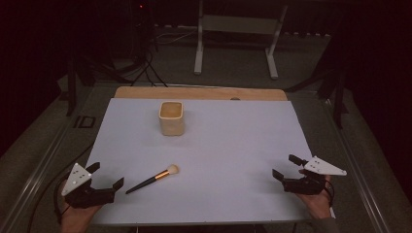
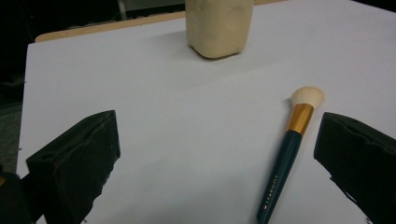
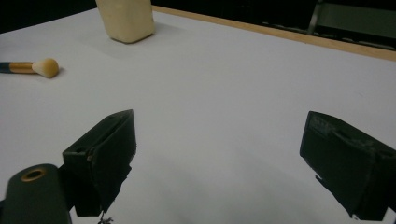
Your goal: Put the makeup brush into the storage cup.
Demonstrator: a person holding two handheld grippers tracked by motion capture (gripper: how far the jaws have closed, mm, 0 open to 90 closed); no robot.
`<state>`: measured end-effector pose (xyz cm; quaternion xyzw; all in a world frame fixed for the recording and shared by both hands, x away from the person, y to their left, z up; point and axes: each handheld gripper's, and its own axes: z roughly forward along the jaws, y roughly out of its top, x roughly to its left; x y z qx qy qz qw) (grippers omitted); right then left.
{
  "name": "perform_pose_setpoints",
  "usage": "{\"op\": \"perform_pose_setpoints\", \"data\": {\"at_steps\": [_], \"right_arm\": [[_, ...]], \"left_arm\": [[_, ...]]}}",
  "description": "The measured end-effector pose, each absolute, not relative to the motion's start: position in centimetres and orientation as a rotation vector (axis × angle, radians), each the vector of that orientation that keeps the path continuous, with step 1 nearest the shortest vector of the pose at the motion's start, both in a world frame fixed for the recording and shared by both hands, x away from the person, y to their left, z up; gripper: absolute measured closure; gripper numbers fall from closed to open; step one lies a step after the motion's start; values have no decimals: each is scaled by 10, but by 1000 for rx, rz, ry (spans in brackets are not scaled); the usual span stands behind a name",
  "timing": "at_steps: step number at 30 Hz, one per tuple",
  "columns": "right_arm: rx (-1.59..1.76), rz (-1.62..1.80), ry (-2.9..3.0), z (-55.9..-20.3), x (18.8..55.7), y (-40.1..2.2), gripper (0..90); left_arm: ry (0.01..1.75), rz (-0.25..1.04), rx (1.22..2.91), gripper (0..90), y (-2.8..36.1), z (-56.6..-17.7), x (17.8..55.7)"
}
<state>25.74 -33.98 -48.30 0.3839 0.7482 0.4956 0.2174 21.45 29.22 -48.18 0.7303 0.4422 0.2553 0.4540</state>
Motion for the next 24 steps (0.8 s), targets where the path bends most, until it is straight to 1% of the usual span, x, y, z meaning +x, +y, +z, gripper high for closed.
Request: {"op": "perform_pose_setpoints", "data": {"at_steps": [12,21,24], "right_arm": [[1072,1363,2065,-483,258,-340,107],[1059,1368,2061,-480,256,-339,107],[1059,1366,2061,-480,256,-338,107]], "left_arm": [[1091,637,1777,16,298,-479,211],[1089,616,1782,18,292,-479,218],[1071,587,1789,20,290,-475,220]]}}
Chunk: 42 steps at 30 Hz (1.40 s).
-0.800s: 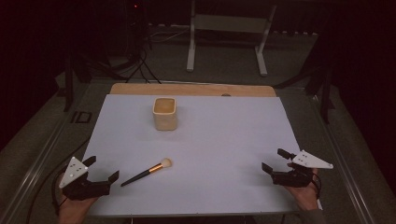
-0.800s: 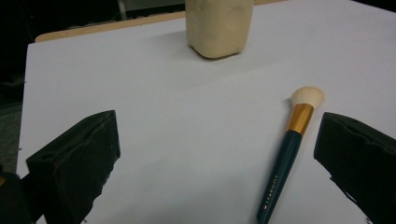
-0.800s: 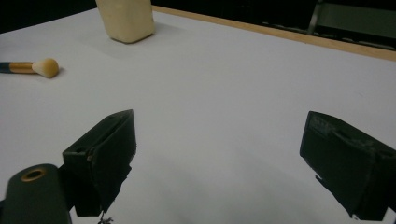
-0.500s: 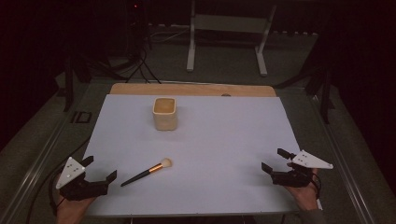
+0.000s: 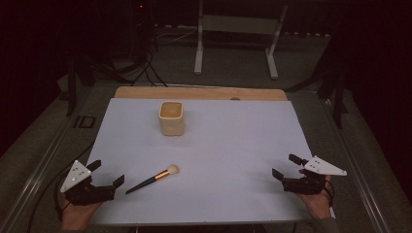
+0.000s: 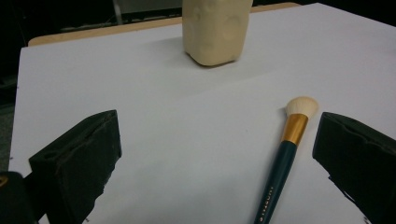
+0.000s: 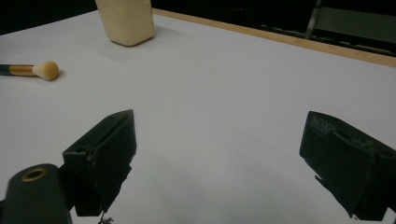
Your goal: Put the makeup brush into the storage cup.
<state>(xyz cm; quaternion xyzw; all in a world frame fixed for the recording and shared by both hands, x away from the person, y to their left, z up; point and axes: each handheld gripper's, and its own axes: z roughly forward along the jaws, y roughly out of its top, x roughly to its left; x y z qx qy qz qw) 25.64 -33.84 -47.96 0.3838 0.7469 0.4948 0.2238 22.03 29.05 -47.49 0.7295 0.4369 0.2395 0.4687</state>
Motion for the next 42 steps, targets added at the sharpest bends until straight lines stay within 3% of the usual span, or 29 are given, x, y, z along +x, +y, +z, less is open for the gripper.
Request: {"op": "perform_pose_setpoints", "data": {"at_steps": [23,42], "right_arm": [[1057,1353,2047,-477,254,-339,108],[1052,1361,2046,-476,254,-340,108]], "left_arm": [[943,541,1867,37,270,-456,237],[866,508,1976,56,229,-447,263]]}}
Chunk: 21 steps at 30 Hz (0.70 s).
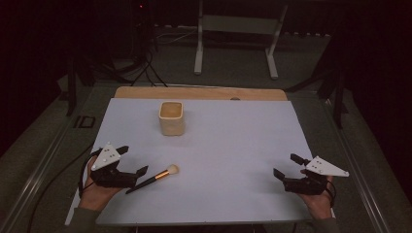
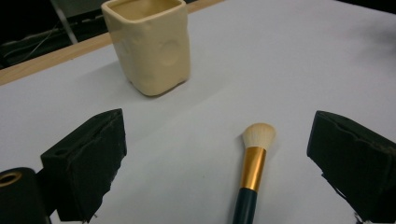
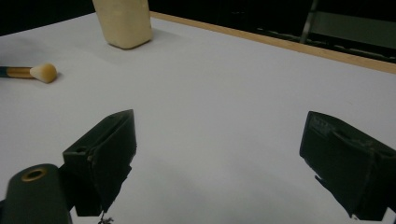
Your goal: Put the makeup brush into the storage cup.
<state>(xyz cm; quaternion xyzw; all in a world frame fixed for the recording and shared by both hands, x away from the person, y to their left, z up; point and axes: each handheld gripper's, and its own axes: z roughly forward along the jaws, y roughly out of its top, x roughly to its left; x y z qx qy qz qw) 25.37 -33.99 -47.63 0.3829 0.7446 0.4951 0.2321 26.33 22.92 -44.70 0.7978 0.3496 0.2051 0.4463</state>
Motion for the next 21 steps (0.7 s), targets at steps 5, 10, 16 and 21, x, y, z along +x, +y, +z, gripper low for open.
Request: {"op": "perform_pose_setpoints", "data": {"at_steps": [5,10,16,21], "right_arm": [[1046,1364,2048,-476,254,-340,108],[1046,1364,2047,-476,254,-340,108],[1046,1364,2046,-476,254,-340,108],[1045,1363,2048,-476,254,-340,108]], "left_arm": [[843,496,2006,58,218,-448,270],[815,491,2031,61,207,-446,275],[802,481,2063,62,200,-445,279],[797,468,2102,65,196,-443,282]]}}
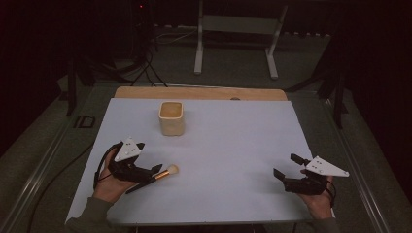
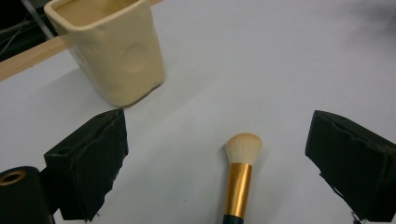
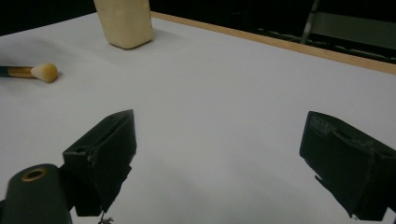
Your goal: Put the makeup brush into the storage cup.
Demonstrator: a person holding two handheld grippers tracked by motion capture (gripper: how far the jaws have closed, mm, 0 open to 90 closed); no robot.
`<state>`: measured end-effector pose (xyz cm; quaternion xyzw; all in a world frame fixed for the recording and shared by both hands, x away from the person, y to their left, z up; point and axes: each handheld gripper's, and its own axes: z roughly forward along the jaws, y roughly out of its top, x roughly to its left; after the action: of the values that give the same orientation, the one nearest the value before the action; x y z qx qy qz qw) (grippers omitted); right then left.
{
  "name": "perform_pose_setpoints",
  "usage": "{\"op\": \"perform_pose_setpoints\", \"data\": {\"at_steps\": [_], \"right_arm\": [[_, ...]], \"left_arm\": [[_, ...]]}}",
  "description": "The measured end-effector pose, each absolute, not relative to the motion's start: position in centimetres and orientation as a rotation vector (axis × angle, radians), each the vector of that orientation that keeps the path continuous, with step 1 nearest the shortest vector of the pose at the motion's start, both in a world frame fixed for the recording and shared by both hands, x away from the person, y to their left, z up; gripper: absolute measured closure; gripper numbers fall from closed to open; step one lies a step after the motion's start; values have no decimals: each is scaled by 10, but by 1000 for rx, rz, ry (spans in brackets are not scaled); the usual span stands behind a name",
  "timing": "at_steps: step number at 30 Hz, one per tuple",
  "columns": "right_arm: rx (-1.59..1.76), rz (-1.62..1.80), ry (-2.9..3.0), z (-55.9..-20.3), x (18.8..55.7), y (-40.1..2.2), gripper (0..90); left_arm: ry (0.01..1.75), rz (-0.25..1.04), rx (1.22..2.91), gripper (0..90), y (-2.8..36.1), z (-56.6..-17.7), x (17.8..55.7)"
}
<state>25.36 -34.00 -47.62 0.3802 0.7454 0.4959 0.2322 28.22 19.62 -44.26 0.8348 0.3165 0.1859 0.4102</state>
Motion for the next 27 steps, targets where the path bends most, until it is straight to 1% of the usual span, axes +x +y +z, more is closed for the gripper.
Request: {"op": "perform_pose_setpoints", "data": {"at_steps": [5,12,18,22,27], "right_arm": [[1045,1364,2049,-476,254,-340,108],[1048,1362,2055,-477,254,-340,108],[1048,1363,2058,-477,254,-339,108],[1043,1361,2063,-477,254,-339,108],[1047,1364,2061,-477,254,-339,108]], "left_arm": [[820,437,2190,76,190,-440,289],[823,368,2392,78,175,-438,299],[819,233,2600,91,161,-441,308],[781,200,2736,133,152,-446,311],[768,170,2816,151,147,-452,314]]}}
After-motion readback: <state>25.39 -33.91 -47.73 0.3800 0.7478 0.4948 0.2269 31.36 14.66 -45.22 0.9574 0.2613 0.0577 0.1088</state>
